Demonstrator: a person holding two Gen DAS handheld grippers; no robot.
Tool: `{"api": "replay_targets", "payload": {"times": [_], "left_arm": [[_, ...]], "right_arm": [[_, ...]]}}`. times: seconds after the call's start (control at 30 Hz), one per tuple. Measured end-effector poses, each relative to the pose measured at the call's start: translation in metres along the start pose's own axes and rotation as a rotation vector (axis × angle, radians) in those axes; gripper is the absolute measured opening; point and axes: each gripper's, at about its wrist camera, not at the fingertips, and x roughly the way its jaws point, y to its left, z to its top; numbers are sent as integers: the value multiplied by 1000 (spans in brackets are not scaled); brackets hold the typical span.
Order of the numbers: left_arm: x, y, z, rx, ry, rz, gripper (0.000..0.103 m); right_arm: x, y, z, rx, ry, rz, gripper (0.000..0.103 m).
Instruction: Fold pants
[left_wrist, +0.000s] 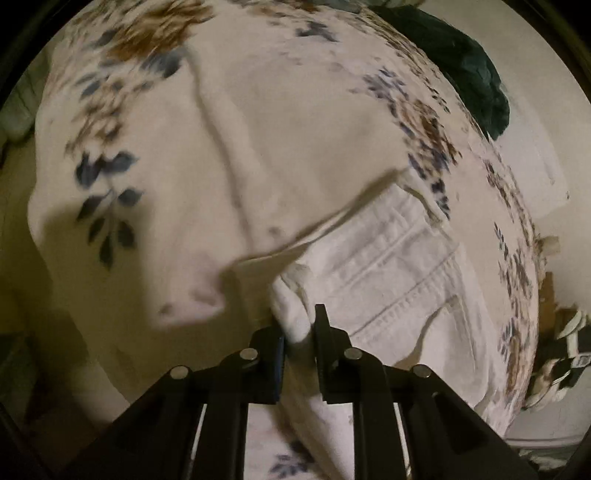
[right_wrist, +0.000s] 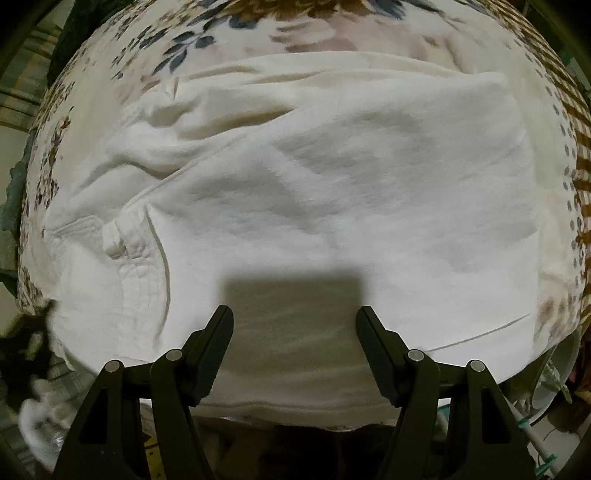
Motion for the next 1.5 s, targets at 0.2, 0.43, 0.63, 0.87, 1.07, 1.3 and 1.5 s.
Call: {"api": "replay_targets", "payload": {"times": [0.2,0.43,0.63,0.87,1.07,1.3,1.5], "left_arm": [[-33,8,-5,-47,-3,-53,25],[-13,29,-11,-153,20,-102,51],[6,21,-6,-141,-6,-151,66],[17,1,7,-111,-72,-173,35],[-36,-29,-5,20,-192,-183,16],[-121,-122,-41,299,-312,-244,15],[-164,-214,-100,495,-315,-348,14]], "right_arm": [[-1,-16,-4,19,11,18,71],[0,-29,-8,40,-18,-13,71],[2,-28,-8,43,-23,-21,71],[5,-22,-1,44,-28,-20,71],[5,-27,3,51,-38,2,71],[-12,-45,9,70,-73,69,71],[-54,-90,-1,110,-126,114,71]]}}
